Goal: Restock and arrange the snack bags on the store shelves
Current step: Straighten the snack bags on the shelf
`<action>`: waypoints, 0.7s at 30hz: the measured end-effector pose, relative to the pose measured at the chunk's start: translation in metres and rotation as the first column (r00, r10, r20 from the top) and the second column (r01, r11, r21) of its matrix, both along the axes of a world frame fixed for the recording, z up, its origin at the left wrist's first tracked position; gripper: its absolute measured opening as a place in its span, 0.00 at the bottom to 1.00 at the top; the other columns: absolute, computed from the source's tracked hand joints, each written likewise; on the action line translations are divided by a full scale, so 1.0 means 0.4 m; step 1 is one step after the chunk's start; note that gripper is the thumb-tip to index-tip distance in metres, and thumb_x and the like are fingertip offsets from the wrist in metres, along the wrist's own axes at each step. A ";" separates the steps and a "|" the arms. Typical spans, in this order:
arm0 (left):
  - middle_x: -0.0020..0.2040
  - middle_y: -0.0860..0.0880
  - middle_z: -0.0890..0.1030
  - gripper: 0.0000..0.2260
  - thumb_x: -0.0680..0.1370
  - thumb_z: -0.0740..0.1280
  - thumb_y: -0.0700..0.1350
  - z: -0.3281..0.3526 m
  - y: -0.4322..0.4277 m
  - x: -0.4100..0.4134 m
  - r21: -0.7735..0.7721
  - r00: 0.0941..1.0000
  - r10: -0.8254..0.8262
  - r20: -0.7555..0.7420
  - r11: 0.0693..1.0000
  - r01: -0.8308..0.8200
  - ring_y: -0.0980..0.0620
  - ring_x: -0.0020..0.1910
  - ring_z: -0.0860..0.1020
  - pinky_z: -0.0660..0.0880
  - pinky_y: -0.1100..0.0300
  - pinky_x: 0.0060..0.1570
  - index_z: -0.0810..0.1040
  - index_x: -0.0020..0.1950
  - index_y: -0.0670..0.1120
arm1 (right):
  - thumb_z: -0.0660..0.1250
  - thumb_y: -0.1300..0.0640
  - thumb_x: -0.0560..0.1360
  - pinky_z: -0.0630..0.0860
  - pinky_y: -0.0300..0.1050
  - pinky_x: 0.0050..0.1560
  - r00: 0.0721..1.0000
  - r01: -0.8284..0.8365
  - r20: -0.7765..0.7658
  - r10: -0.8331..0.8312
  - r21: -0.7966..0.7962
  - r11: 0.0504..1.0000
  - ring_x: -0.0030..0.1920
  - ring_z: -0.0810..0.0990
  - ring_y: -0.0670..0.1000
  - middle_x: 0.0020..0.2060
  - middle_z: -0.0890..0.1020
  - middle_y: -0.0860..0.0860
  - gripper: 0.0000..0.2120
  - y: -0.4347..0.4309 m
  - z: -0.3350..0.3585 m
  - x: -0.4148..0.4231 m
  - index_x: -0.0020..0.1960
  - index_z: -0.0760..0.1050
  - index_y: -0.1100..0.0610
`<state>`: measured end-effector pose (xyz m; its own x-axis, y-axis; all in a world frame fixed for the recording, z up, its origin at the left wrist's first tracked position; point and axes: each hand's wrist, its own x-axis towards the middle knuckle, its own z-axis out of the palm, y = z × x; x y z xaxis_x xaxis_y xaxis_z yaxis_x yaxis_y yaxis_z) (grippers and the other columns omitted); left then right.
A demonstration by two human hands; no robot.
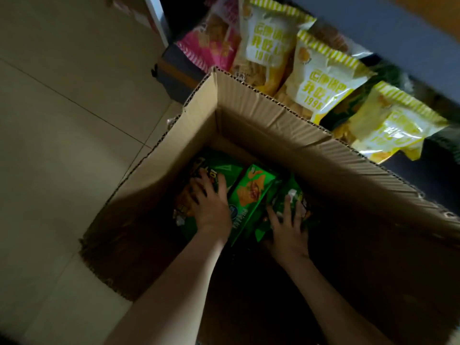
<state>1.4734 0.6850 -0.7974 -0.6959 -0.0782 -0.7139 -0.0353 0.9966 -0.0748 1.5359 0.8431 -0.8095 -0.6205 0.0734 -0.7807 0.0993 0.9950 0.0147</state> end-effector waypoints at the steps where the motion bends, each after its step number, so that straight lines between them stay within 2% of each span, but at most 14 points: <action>1: 0.75 0.34 0.36 0.37 0.80 0.61 0.50 -0.009 -0.003 0.000 -0.008 1.000 -0.002 -0.028 1.000 0.002 0.32 0.75 0.43 0.51 0.40 0.72 0.35 0.76 0.46 | 0.65 0.48 0.77 0.63 0.63 0.67 1.000 0.003 -0.016 -0.003 0.010 1.000 0.73 0.29 0.63 0.72 0.25 0.55 0.42 -0.002 -0.010 0.001 0.77 0.37 0.44; 4: 0.75 0.32 0.40 0.32 0.81 0.58 0.45 -0.040 -0.011 -0.008 -0.037 0.992 -0.006 -0.126 0.999 0.001 0.32 0.74 0.48 0.54 0.41 0.71 0.39 0.77 0.48 | 0.65 0.55 0.77 0.65 0.61 0.66 0.997 0.003 -0.078 0.001 0.057 0.998 0.74 0.33 0.64 0.73 0.28 0.56 0.37 0.011 -0.012 0.002 0.77 0.45 0.47; 8: 0.74 0.32 0.48 0.32 0.80 0.58 0.45 -0.052 -0.014 -0.023 -0.081 0.986 -0.073 -0.148 0.995 0.062 0.33 0.73 0.55 0.61 0.41 0.67 0.41 0.76 0.49 | 0.64 0.61 0.77 0.65 0.58 0.69 0.995 0.019 -0.103 -0.014 0.044 0.999 0.75 0.35 0.64 0.75 0.33 0.58 0.36 0.051 0.008 0.014 0.77 0.47 0.48; 12: 0.73 0.34 0.54 0.32 0.79 0.60 0.46 -0.004 -0.012 -0.024 -0.072 0.973 -0.155 -0.169 0.987 0.144 0.33 0.71 0.57 0.62 0.41 0.66 0.42 0.76 0.50 | 0.62 0.60 0.78 0.50 0.60 0.73 0.991 0.072 -0.110 -0.073 -0.019 0.997 0.75 0.33 0.61 0.75 0.33 0.56 0.38 0.073 0.059 0.039 0.78 0.42 0.46; 14: 0.73 0.34 0.54 0.35 0.77 0.64 0.45 0.050 -0.011 -0.024 -0.054 0.968 -0.188 -0.167 0.982 0.181 0.33 0.71 0.57 0.62 0.41 0.66 0.43 0.75 0.50 | 0.63 0.57 0.78 0.45 0.60 0.74 0.980 0.149 -0.109 -0.164 -0.135 0.980 0.75 0.32 0.56 0.76 0.34 0.54 0.40 0.067 0.105 0.046 0.77 0.37 0.45; 15: 0.73 0.35 0.53 0.38 0.76 0.66 0.45 0.084 -0.008 -0.022 -0.042 0.967 -0.197 -0.161 0.980 0.192 0.34 0.72 0.56 0.61 0.41 0.67 0.42 0.75 0.50 | 0.64 0.56 0.78 0.46 0.58 0.75 0.962 0.223 -0.106 -0.250 -0.218 0.950 0.76 0.34 0.54 0.76 0.36 0.53 0.41 0.058 0.135 0.045 0.77 0.37 0.45; 17: 0.74 0.35 0.52 0.39 0.76 0.65 0.43 0.164 0.003 -0.013 0.014 0.969 -0.195 -0.150 0.980 0.199 0.34 0.72 0.54 0.60 0.41 0.68 0.41 0.76 0.49 | 0.67 0.54 0.77 0.53 0.51 0.74 0.874 0.422 -0.062 -0.482 -0.393 0.817 0.77 0.44 0.52 0.78 0.45 0.51 0.41 0.035 0.211 0.034 0.77 0.42 0.45; 19: 0.74 0.37 0.53 0.35 0.77 0.61 0.41 0.254 0.012 0.005 0.118 0.968 -0.145 -0.202 0.978 0.171 0.36 0.73 0.55 0.59 0.42 0.69 0.42 0.77 0.47 | 0.69 0.52 0.75 0.62 0.44 0.69 0.741 0.596 0.037 -0.671 -0.498 0.630 0.74 0.60 0.51 0.74 0.62 0.49 0.39 0.005 0.298 0.015 0.78 0.49 0.46; 21: 0.71 0.35 0.64 0.36 0.73 0.67 0.40 0.356 0.016 0.028 0.259 0.927 -0.045 -0.372 0.954 0.151 0.35 0.69 0.65 0.66 0.41 0.65 0.51 0.75 0.44 | 0.71 0.48 0.73 0.69 0.43 0.65 0.602 0.709 0.189 -0.776 -0.574 0.410 0.67 0.70 0.49 0.68 0.70 0.47 0.38 -0.023 0.402 -0.006 0.77 0.55 0.46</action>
